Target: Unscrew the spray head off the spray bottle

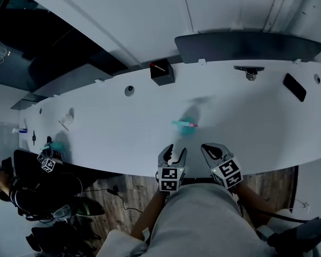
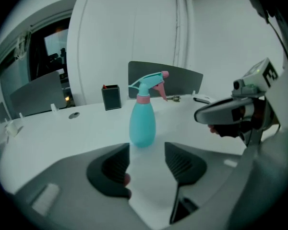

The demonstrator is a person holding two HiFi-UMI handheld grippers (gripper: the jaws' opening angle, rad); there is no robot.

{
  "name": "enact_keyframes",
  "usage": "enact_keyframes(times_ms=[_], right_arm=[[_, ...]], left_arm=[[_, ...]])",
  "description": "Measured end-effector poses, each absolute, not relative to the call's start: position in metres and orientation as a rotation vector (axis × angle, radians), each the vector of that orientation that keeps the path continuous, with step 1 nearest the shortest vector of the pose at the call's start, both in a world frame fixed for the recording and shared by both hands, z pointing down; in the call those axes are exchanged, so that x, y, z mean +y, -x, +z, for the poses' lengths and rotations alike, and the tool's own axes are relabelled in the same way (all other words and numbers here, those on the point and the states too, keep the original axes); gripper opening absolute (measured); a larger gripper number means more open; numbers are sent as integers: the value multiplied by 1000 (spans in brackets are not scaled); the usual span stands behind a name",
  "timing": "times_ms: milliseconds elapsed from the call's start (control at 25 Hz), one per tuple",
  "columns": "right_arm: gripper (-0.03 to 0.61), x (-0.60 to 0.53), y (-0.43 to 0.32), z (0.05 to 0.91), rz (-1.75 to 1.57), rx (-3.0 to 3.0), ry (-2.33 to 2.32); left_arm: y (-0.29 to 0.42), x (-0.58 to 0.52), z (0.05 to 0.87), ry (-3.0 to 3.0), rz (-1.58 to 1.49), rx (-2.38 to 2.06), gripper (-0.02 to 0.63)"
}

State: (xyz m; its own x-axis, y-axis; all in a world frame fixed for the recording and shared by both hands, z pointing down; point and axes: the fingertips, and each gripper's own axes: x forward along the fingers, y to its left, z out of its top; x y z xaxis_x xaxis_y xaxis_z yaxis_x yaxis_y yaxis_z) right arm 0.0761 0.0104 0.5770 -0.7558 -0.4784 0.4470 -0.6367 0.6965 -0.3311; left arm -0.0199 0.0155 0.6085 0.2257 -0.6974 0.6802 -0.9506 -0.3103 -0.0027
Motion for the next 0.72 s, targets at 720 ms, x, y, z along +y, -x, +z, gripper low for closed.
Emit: enact_keyframes(times_ms=[720], right_arm=[[3,8,-95,553,641,-2438,-1052]], left_arm=[[-21,-90,672,-2438,1048,-1218,457]])
